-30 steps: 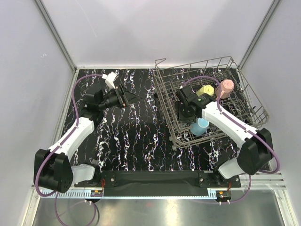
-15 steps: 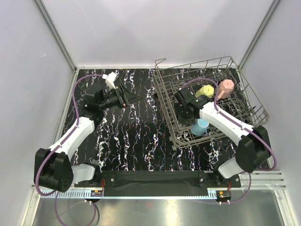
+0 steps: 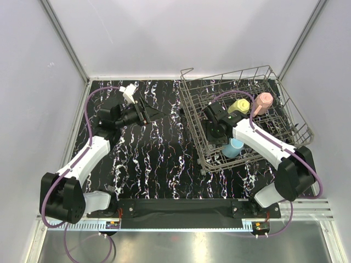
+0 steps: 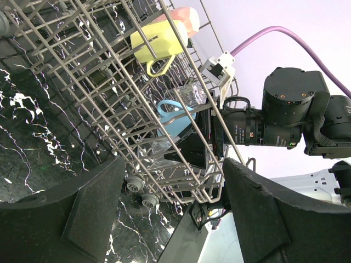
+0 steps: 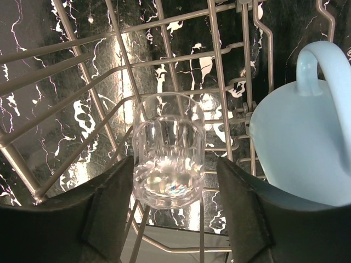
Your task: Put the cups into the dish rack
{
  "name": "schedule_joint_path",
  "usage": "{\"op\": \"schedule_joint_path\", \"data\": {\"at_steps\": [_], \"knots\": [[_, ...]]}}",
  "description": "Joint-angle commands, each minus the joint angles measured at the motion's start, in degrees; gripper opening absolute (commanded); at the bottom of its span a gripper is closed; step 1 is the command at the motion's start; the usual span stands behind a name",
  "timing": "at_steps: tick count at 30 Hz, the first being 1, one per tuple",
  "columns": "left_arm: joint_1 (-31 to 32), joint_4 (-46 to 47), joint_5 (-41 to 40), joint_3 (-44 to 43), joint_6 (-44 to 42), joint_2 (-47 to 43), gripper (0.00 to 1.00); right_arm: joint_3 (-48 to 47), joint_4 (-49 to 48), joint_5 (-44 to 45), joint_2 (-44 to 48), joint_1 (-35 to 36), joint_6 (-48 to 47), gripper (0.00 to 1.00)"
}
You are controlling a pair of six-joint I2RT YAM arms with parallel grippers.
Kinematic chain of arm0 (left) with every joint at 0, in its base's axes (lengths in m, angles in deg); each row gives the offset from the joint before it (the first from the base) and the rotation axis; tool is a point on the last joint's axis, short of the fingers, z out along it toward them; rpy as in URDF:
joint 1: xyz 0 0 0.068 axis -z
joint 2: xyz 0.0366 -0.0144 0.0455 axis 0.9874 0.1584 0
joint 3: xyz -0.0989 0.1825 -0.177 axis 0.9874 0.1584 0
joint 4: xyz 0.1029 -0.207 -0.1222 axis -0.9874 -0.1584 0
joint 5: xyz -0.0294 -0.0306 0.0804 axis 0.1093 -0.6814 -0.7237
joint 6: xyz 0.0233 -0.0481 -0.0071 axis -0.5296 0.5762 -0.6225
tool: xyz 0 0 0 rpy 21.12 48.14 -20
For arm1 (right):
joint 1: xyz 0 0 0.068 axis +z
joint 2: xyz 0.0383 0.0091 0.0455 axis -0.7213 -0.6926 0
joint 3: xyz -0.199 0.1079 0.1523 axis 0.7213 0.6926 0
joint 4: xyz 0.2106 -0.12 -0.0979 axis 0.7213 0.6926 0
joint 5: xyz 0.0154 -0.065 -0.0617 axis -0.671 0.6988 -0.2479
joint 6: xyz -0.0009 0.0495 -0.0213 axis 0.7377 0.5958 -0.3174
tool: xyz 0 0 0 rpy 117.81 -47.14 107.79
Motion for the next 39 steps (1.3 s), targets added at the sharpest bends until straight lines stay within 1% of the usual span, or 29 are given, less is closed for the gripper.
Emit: {"op": "schedule_joint_path", "data": {"at_steps": [1,9,16,21,25,29,34,35,39], "knots": [[-0.03,2.75,0.4,-0.95,0.5,0.32,0.78,-0.53,-0.39,0.61,0.74,0.11,-0.02,0.7],[-0.03,2.84,0.4,-1.03,0.68,0.49,0.78,-3.07,1.01,1.49,3.02,0.11,-0.28,0.78],[-0.03,3.1,0.49,-0.86,0.85,0.58,0.78,-10.1,6.29,6.15,4.16,0.19,-1.07,0.84],[-0.03,3.37,0.57,-0.68,1.12,0.76,0.78,-13.18,8.05,7.56,4.87,0.11,-1.33,0.86],[-0.03,3.63,0.75,-0.59,1.38,0.85,0.78,-15.55,8.31,7.03,6.1,0.19,-1.69,0.86],[-0.03,3.81,0.84,-0.59,1.56,1.02,0.78,-17.84,9.02,10.45,6.98,-0.33,-0.72,0.86],[-0.03,3.9,0.84,-0.59,1.47,1.11,0.78,-18.81,8.49,12.92,8.56,-4.54,1.65,0.85],[-0.03,3.72,0.84,-0.59,1.38,1.2,0.78,-18.72,8.49,13.18,8.82,-7.6,2.0,0.85],[-0.03,3.72,0.92,-0.68,1.38,1.29,0.78,-17.23,8.4,16.6,13.03,-15.17,4.81,0.85]]}}
